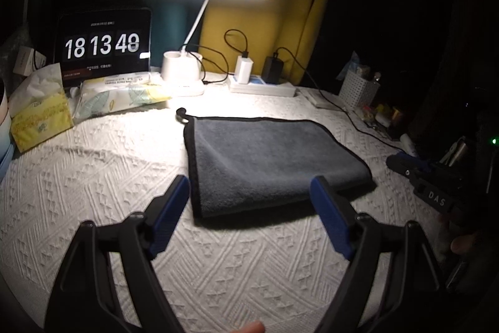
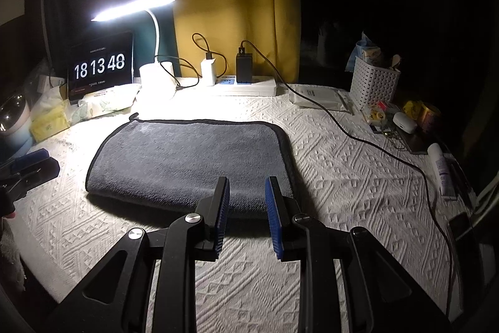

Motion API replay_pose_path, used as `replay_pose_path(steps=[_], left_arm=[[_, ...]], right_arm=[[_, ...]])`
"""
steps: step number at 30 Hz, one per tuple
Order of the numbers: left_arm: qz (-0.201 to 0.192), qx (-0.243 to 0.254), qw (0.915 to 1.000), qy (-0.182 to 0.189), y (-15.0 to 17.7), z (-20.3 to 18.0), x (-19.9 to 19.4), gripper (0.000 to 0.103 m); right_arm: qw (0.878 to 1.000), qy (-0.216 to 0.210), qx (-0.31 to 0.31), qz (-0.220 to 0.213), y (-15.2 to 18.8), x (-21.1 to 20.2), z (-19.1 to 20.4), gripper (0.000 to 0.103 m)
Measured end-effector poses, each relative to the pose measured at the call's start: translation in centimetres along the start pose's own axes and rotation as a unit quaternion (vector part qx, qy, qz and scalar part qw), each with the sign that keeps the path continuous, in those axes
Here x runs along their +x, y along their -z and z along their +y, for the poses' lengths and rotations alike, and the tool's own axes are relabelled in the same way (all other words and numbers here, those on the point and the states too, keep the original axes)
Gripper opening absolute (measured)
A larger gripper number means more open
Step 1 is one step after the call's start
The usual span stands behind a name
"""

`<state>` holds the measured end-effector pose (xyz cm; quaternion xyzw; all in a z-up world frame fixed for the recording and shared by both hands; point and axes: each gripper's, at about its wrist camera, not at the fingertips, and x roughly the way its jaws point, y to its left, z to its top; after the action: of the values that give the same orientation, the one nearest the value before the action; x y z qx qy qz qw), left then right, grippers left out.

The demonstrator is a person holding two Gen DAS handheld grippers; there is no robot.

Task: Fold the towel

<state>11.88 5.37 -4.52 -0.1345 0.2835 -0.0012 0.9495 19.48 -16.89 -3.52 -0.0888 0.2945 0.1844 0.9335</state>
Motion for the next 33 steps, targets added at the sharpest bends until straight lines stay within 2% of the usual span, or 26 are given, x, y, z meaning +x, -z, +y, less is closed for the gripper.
replay_pose_path(steps=[14,16,18,27,33], left_arm=[[-0.029,0.019,0.9994,0.010,1.9,-2.2,-3.5,0.082],[-0.032,0.018,0.9992,0.012,2.2,-2.4,-4.1,0.086],[-0.037,0.018,0.9991,0.013,2.4,-2.6,-4.6,0.095],[-0.059,0.015,0.9978,0.028,2.8,-3.6,-7.1,0.096],[-0.078,0.015,0.9965,0.024,2.9,-4.3,-8.8,0.096]], right_arm=[[1.000,-0.004,-0.006,-0.018,1.4,-3.5,1.1,0.025],[1.000,-0.004,-0.009,-0.022,1.6,-4.2,1.2,0.026],[1.000,-0.004,-0.008,-0.026,1.7,-4.8,1.3,0.026],[0.999,-0.004,-0.009,-0.042,2.4,-7.5,1.6,0.026],[0.998,-0.003,-0.010,-0.056,2.5,-9.4,1.7,0.026]])
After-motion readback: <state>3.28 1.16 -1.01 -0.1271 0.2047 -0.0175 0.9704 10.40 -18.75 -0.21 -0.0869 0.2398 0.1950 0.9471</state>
